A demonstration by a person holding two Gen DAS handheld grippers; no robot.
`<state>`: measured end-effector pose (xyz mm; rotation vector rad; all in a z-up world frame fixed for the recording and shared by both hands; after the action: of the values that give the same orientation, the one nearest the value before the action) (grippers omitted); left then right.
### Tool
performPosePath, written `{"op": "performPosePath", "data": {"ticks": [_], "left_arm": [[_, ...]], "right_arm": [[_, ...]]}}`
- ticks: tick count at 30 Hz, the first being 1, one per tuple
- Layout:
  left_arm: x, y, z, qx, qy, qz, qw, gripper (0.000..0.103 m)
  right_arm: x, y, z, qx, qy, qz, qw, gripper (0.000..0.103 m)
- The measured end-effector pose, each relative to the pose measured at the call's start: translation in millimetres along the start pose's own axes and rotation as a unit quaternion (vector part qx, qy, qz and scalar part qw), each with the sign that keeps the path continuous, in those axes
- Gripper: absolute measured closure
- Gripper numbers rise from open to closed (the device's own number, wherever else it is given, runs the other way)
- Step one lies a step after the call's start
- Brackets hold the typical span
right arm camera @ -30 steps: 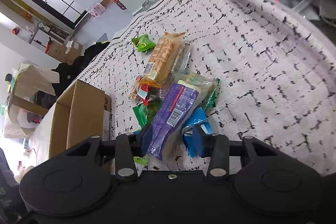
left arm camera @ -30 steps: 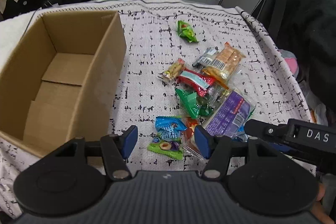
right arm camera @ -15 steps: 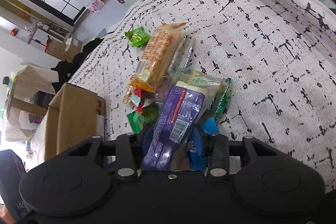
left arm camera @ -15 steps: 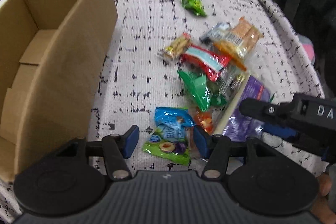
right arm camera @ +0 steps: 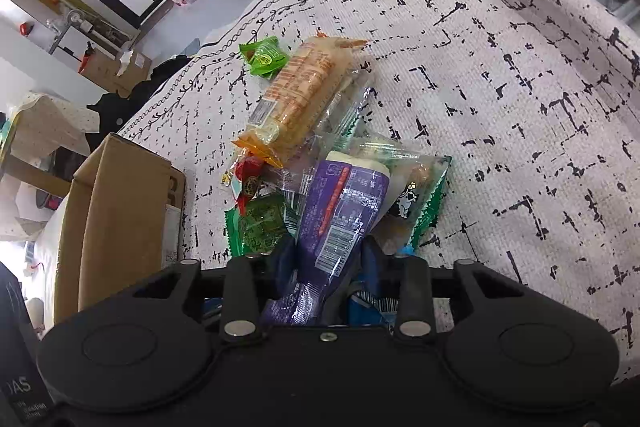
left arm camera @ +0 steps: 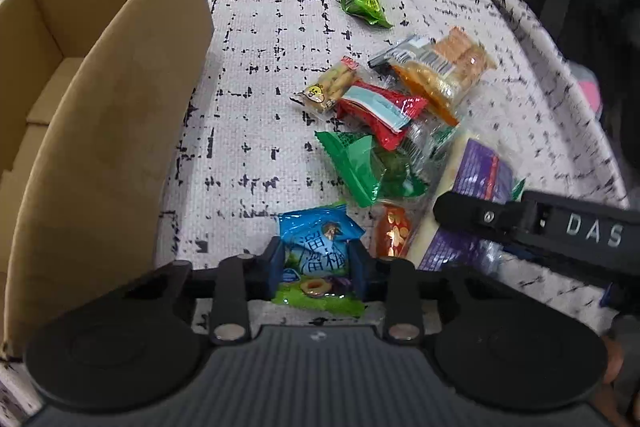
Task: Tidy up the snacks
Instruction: 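Grasp the purple bar with the right tool while the left tool grasps the blue packet, then carry both snacks over the cardboard box and open both tools to drop them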
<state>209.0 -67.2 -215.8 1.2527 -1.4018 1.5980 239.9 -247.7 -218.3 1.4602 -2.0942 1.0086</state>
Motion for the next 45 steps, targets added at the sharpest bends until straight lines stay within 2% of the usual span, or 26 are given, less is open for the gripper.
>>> {"op": "performPosePath", "data": {"ticks": [7, 22, 34, 45], "left_arm": [[22.9, -3.7, -6.2, 0.013, 0.022, 0.026, 0.9993, 0.074], [78.5, -5.9, -41.4, 0.033, 0.041, 0.068, 0.9963, 0.074], [113.2, -13.2, -98.4, 0.083, 0.040, 0.097, 0.9910, 0.074], [114.1, -14.7, -154.0, 0.141, 0.037, 0.095, 0.9848, 0.074]], "right_arm": [[16.6, 4.8, -7.6, 0.000, -0.004, 0.014, 1.000, 0.077], [45.4, 13.6, -49.1, 0.021, 0.000, 0.045, 0.999, 0.079], [45.3, 13.6, -105.4, 0.051, -0.019, 0.059, 0.997, 0.079], [20.5, 13.4, -154.1, 0.076, -0.035, 0.056, 0.995, 0.079]]}}
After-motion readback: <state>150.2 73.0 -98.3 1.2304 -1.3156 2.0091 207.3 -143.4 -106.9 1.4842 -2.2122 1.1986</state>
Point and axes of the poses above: each gripper's, at about its wrist camera, not at the fingertips, and x roughly against the way its jaws point, z to its right, y to its underside, the point moved 3 cm from there along -x, roughly the way its jaws point, and after that the axes turned 15 degrees about -y, right-handed, at the moved point
